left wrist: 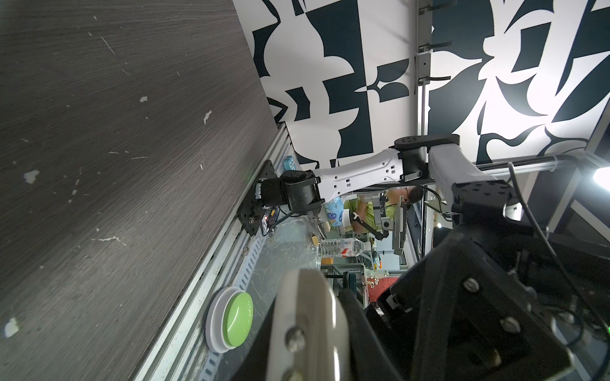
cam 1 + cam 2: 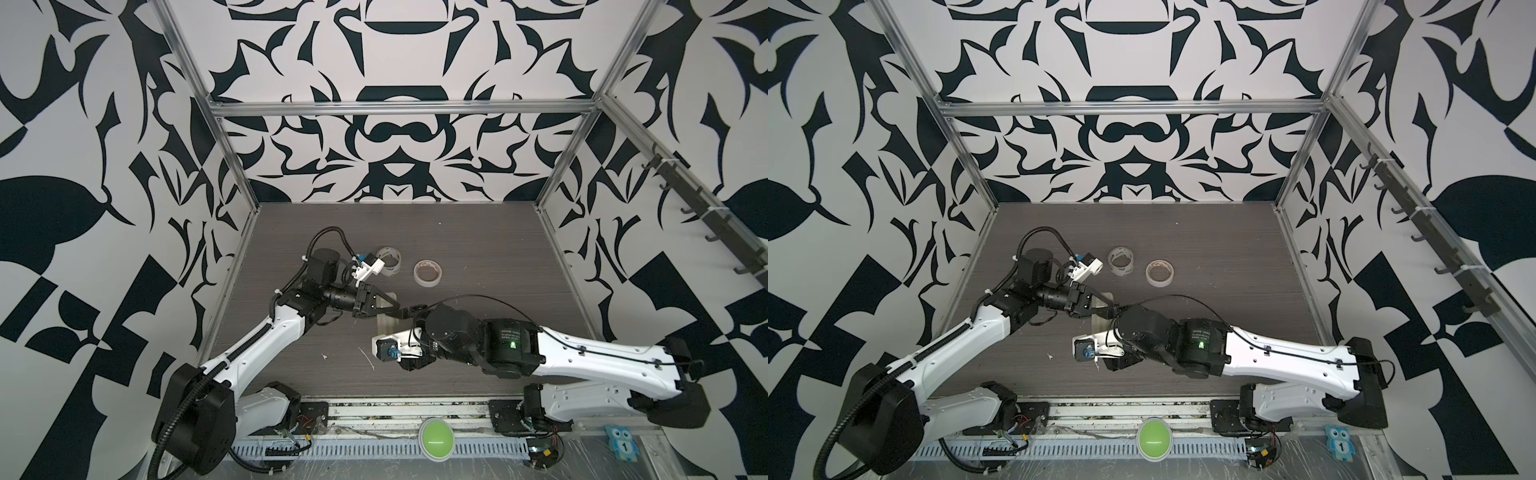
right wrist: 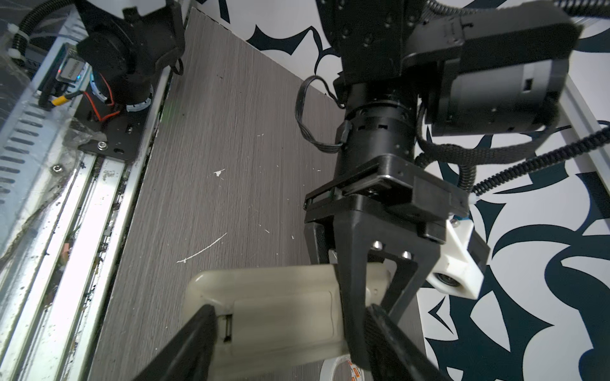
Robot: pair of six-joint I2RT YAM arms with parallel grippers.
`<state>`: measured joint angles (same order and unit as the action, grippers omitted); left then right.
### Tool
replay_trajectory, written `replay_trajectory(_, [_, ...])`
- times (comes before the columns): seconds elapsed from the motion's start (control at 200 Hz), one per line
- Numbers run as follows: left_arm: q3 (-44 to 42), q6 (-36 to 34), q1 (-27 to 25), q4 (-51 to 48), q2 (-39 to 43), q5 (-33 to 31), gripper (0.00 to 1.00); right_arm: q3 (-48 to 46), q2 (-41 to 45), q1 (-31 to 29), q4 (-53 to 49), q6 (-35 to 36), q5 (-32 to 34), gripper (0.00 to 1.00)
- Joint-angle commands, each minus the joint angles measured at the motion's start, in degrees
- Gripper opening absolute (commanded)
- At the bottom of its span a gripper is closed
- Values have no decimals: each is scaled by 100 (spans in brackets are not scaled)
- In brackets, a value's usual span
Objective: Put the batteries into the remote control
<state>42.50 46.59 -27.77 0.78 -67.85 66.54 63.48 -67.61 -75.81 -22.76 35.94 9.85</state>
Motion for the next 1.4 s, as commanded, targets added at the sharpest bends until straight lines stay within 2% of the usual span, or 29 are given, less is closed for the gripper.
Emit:
replay_trajectory(0.0, [79,-97,-11,-94,2,126,0,239,-8,37,57,-123,-54,74])
replay_trajectory(0.205, [75,-88,-9,-106,32,131,0,252,-93,66,53,-84,68,74])
replay_trajectory(0.235, [76,-89,-9,-104,34,126,0,252,-114,73,56,-78,289,74])
replay_trajectory(0.435, [77,-101,-9,-105,49,123,0,243,-165,73,-43,-8,498,74])
replay_trajectory(0.705, [74,-97,-9,-104,32,129,0,292,-235,74,-168,21,554,74])
replay_trajectory(1.01, [84,-117,-14,-113,-1,140,0,572,-492,147,-730,-160,180,75])
replay_trajectory(1.395, [81,-117,-73,-104,72,157,0,603,-542,310,-581,-158,547,74])
